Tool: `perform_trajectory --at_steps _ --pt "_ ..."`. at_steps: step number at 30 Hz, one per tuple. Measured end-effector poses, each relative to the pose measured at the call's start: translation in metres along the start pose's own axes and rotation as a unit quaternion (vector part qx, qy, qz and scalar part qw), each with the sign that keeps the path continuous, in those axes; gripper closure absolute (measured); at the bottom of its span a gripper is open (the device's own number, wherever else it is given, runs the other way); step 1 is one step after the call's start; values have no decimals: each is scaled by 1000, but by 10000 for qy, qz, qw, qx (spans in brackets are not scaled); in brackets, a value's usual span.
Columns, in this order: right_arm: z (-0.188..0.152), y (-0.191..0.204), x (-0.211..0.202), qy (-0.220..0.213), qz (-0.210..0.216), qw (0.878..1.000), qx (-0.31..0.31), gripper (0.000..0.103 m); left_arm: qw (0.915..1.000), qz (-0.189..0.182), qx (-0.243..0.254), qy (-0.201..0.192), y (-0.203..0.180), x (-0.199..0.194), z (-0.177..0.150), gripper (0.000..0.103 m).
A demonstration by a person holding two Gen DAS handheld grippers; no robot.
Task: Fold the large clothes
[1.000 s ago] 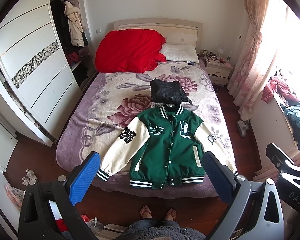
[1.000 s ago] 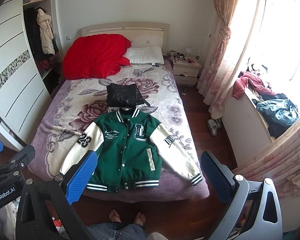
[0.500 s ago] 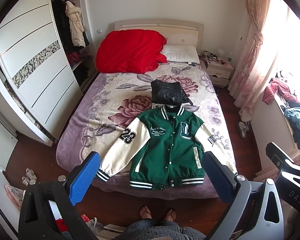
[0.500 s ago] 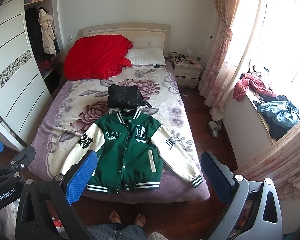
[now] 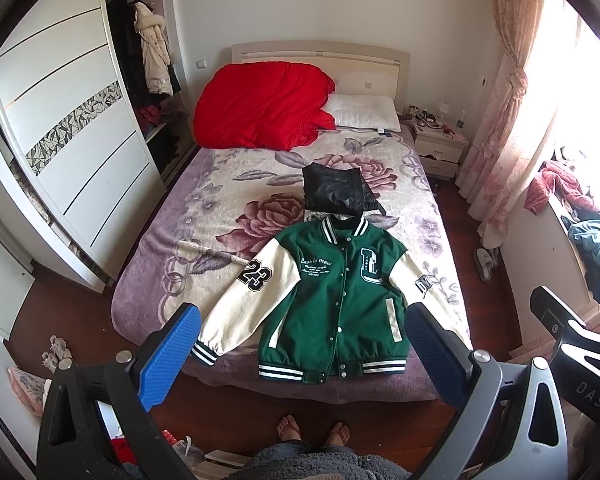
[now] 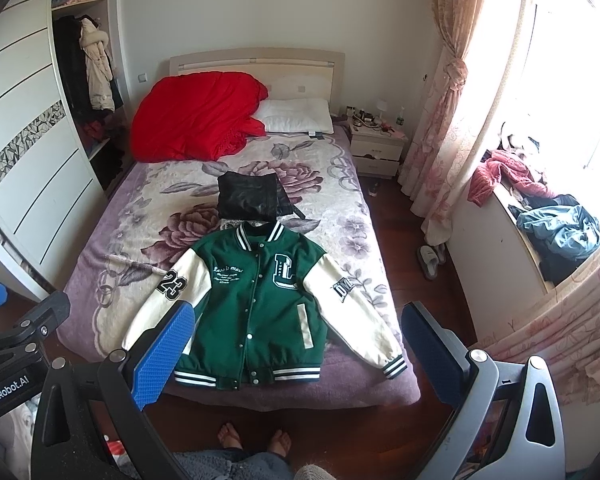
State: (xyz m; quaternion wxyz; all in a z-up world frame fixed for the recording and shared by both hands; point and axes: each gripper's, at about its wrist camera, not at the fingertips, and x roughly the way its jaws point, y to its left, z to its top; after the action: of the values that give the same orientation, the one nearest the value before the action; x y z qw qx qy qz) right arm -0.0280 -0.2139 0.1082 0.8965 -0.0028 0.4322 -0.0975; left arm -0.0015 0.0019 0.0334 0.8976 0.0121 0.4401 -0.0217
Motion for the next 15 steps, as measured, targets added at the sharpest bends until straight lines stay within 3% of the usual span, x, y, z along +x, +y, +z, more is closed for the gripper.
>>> perform_trajectory --at_steps 15 --pt "-2 -1 1 -46 19 10000 13 0 10000 -22 -15 -19 1 4 6 0"
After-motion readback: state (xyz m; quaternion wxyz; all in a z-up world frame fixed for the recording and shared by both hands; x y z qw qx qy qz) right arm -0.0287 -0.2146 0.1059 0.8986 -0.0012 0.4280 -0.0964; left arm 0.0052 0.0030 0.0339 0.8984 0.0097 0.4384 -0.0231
